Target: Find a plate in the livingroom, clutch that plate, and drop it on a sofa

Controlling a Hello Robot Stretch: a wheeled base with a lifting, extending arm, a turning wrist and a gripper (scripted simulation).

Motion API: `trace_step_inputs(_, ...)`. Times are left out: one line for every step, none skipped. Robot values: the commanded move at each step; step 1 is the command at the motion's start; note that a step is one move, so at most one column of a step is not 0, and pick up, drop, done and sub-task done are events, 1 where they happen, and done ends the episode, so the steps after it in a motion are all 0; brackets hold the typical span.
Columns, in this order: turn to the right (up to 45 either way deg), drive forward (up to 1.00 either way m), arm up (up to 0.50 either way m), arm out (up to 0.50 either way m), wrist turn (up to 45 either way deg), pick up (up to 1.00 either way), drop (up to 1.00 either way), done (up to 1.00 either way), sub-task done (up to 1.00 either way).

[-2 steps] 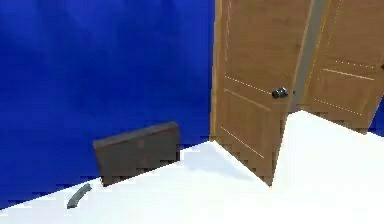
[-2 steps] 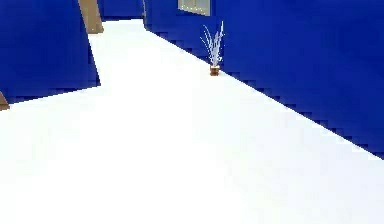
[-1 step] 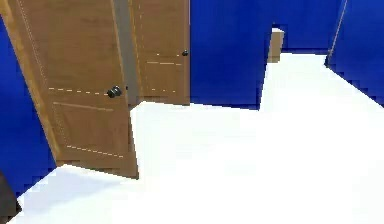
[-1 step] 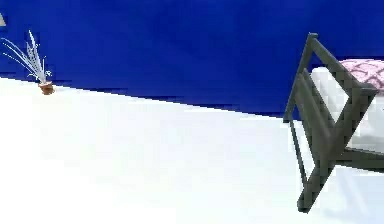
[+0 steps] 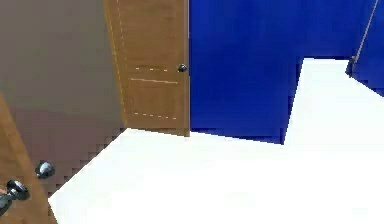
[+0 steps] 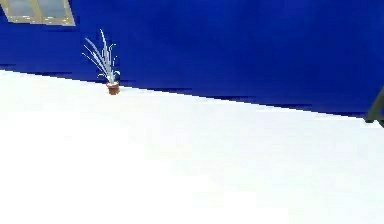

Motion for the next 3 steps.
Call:
trace_step_inputs(0.0,0.70,0.00,0.00,0.0,0.00,0.00,0.00,0.00)
trace_step_inputs(-45.0,0.00,0.00,0.00,0.0,0.00,0.00,0.00,0.00)
trace_step_inputs(-6.0,0.00,0.00,0.00,0.0,0.00,0.00,0.00,0.00)
